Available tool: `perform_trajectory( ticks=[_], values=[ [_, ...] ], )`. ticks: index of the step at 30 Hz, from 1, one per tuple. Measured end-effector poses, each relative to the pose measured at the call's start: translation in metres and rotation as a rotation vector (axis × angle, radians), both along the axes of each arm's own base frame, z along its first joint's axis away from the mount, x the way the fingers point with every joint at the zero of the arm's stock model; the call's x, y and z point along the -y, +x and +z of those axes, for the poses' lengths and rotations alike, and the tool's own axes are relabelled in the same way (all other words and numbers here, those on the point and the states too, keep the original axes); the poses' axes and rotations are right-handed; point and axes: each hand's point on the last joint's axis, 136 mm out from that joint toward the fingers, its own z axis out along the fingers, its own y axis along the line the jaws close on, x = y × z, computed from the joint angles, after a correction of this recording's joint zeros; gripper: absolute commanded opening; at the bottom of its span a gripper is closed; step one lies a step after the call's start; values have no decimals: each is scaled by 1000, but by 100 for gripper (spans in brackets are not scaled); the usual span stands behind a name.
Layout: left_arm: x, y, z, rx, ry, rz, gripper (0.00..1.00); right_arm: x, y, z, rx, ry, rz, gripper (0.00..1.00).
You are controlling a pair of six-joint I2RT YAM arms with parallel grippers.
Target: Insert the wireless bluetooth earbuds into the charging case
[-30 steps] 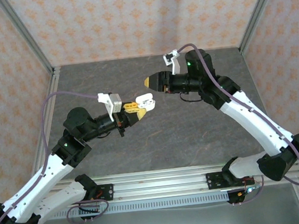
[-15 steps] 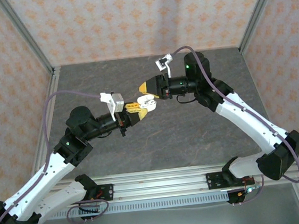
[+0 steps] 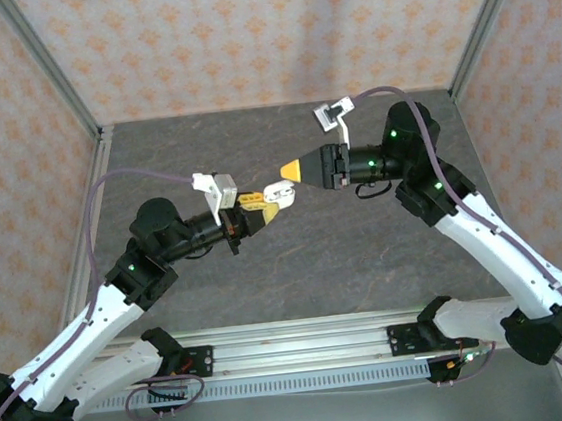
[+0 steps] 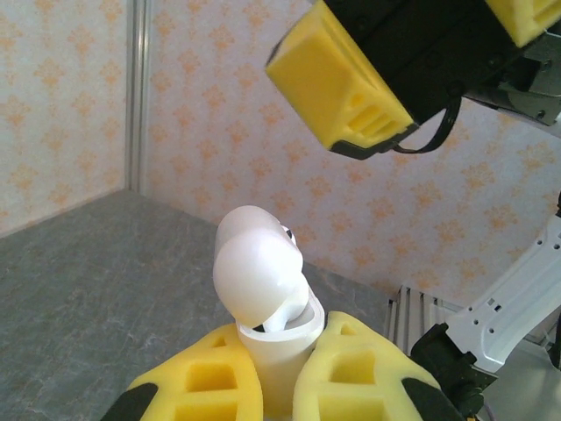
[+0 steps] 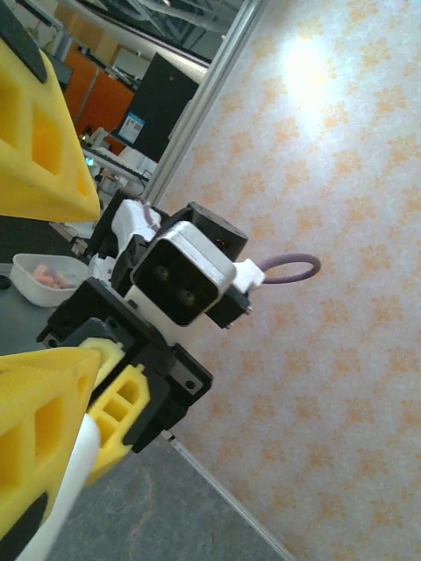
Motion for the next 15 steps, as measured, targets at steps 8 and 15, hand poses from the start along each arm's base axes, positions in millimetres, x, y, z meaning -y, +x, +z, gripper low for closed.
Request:
perform_trajectory(
  ticks=[8,15],
  values=[
    [0,0,-2,-8,4,0,0,6,27,-31,7,-162,-165,38],
    [1,1,-5,-17,12,-3,0,4,55,-41,7,-235,-255,33]
  ],
)
